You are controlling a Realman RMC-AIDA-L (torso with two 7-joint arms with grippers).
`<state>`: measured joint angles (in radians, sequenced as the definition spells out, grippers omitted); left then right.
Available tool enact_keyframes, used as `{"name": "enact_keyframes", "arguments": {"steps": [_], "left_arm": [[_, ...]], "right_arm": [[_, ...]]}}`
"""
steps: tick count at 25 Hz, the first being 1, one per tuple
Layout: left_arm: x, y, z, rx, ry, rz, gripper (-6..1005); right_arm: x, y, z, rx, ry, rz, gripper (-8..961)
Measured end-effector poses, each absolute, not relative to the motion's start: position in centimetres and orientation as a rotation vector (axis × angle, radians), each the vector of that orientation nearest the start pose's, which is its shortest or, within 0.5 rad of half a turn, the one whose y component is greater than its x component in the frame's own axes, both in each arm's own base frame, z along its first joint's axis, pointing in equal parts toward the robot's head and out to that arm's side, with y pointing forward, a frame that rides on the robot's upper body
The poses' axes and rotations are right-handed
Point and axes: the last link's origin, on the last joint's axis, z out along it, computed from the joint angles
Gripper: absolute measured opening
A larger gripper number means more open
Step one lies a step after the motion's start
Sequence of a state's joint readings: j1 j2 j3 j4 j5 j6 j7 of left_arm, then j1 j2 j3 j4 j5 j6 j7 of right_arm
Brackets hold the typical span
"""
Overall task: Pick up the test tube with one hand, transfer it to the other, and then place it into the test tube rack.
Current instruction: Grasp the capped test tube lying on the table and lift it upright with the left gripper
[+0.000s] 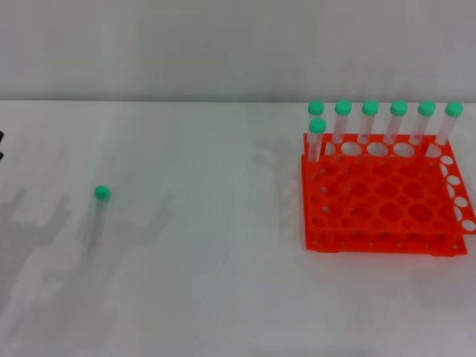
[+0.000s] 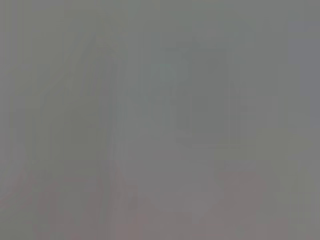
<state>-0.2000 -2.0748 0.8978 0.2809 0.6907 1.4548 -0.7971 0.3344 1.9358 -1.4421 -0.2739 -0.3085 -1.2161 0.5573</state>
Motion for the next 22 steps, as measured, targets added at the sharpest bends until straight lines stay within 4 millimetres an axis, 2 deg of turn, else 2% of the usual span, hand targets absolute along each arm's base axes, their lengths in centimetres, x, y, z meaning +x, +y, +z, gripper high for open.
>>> {"name": "enact_keyframes", "arguments": {"steps": [6, 9, 17, 20, 22], "left_arm": [[-36.4, 26.6, 6.3, -1.546, -0.763, -1.161, 885], [-36.3, 26.8, 6.3, -1.601, -0.786, -1.168, 885], [-36.1, 26.9, 6.2, -1.613, -0.802, -1.181, 884], [-36.0, 27.1, 6.4, -1.615, -0.824, -1.206, 883], [-35.2, 27.6, 7.2, -1.679, -0.881, -1.266, 883]], "right_arm": [[35.2, 31.9, 6.3, -1.723, 0.467, 0.827, 875], [35.2, 31.7, 6.2, -1.712, 0.466, 0.830, 875], [34.9, 31.3, 5.3, -1.698, 0.436, 0.815, 874], [34.9, 31.1, 5.6, -1.679, 0.422, 0.821, 874], [34.8, 31.0, 6.0, -1.667, 0.405, 0.838, 874]]}}
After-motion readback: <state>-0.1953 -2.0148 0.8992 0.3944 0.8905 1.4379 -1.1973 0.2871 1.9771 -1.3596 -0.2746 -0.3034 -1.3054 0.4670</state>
